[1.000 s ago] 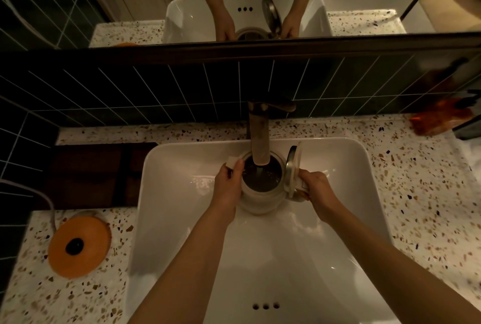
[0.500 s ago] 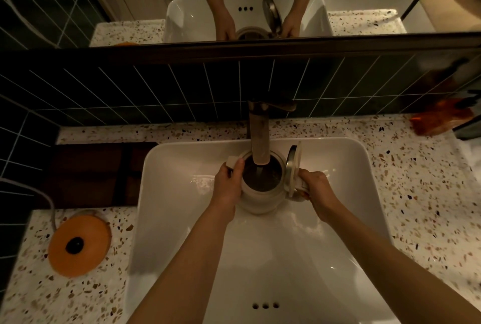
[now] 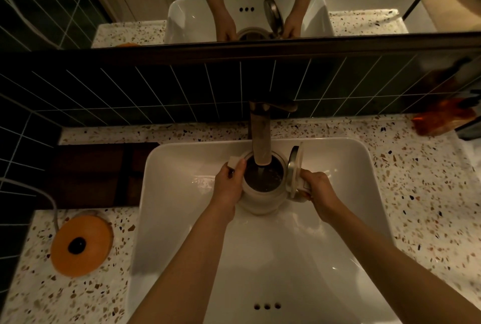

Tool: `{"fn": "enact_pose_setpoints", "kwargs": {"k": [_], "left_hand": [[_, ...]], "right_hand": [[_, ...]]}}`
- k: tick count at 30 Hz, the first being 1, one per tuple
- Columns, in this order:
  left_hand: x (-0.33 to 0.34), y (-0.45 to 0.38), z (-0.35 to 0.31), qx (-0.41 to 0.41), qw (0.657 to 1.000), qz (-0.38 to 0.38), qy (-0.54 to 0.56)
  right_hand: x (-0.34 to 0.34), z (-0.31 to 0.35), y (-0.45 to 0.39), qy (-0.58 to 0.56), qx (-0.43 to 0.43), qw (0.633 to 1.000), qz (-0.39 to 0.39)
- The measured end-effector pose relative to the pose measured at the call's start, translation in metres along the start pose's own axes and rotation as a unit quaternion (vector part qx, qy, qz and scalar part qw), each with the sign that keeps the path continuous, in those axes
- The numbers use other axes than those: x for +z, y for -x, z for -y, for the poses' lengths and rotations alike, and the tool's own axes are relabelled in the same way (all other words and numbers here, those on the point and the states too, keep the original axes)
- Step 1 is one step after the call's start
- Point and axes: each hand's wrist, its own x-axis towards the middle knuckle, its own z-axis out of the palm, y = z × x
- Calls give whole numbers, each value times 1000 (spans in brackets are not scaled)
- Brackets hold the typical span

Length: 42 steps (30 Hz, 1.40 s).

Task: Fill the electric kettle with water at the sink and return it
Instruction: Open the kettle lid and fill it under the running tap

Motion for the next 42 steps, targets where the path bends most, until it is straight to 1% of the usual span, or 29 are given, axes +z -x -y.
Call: {"fn": "enact_pose_setpoints", "kwargs": {"k": [10,21,42], "left_hand": [[0,-1,0,-4,1000,-1,-13],[-1,3,-4,-6,1000,2,-10],[-2,3,-2,-9,1000,2,-15]], "right_hand": [[0,-1,-2,-8,4,1000,-9],[0,1,1,2,-16,1000,9],[1,-2,-2,12,-3,1000,-5]]}}
